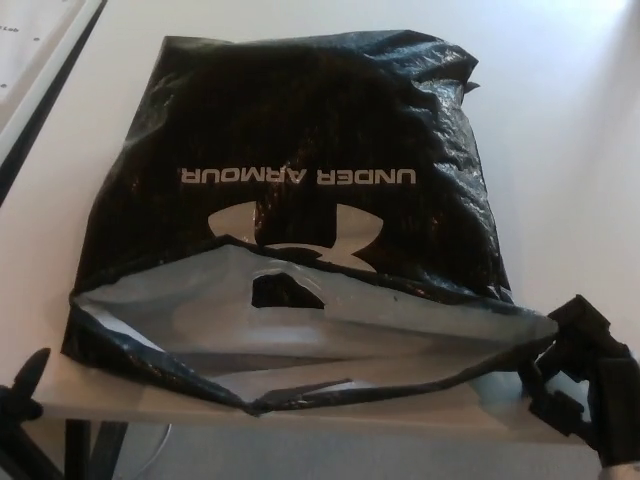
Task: A plastic bag is kept infront of the robot in the middle of the desk and the robot uses both its hands to grab it from the top and lifts it up and then releases it.
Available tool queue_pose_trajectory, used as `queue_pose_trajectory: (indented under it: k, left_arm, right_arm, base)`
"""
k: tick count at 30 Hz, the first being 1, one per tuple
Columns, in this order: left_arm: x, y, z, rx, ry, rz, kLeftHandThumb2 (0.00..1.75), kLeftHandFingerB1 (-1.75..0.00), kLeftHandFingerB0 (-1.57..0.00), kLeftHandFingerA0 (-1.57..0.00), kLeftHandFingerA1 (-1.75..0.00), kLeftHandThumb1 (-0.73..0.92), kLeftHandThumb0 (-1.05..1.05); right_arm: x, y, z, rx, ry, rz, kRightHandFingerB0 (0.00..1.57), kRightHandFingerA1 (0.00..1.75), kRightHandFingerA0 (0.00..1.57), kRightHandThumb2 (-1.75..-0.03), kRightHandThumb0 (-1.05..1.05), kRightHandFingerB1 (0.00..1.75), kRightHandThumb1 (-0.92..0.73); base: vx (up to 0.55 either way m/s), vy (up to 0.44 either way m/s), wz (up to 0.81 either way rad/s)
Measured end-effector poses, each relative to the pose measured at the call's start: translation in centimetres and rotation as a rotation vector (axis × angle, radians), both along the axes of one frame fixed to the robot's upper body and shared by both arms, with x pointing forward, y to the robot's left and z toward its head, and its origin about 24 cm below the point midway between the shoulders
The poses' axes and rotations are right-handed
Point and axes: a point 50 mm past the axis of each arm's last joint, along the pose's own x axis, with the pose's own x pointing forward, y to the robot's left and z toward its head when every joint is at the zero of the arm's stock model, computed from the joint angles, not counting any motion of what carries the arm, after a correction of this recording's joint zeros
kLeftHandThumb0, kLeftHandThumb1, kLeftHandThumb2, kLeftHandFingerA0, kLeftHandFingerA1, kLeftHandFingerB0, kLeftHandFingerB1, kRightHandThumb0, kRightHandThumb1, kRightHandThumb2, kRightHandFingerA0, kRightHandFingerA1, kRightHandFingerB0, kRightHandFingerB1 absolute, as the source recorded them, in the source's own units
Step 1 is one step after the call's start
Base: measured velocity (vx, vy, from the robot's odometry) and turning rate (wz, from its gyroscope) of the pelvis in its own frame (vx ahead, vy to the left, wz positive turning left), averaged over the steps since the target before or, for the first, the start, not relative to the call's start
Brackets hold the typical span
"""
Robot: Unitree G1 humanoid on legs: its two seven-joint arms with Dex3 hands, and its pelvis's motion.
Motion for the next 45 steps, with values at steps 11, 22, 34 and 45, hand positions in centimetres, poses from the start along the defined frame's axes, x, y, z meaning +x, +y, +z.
queue_pose_trajectory:
  k: [11, 22, 34, 45]
  left_arm:
    - [-0.1, -1.0, -1.0, 0.01, 0.148, -0.149, 0.54, 0.0, 0.0, -0.47, -1.0, 0.48, -0.39]
    - [-1.8, -2.6, -2.4, 0.031, 0.343, -0.389, 0.53, 0.0, 0.0, -0.33, -1.28, 0.45, -0.39]
    - [-1.2, -3.0, -2.4, -0.045, 0.455, -0.475, 0.54, 0.0, 0.0, -0.29, -1.38, 0.51, -0.34]
    - [1.1, -0.7, -1.6, -0.056, 0.435, -0.334, 0.53, 0.0, 0.0, -0.31, -1.32, 0.47, -0.38]
  right_arm:
    - [0.1, -0.3, -0.1, 0.008, -0.01, -0.018, 0.46, 1.75, 0.66, -0.57, -0.41, 1.73, -0.76]
    - [0.4, 0.1, -0.1, 0.023, -0.014, -0.019, 0.45, 1.75, 0.69, -0.59, -0.39, 1.75, -0.75]
    - [0.6, 0.7, 0.0, 0.035, -0.012, -0.008, 0.47, 1.75, 0.69, -0.57, -0.39, 1.75, -0.77]
    - [0.2, 0.7, -0.2, 0.037, -0.013, -0.009, 0.47, 1.75, 0.66, -0.57, -0.41, 1.73, -0.77]
  base:
    - [0.0, 0.0, 0.0]
    - [0.0, 0.0, 0.0]
    - [0.0, 0.0, 0.0]
    - [0.0, 0.0, 0.0]
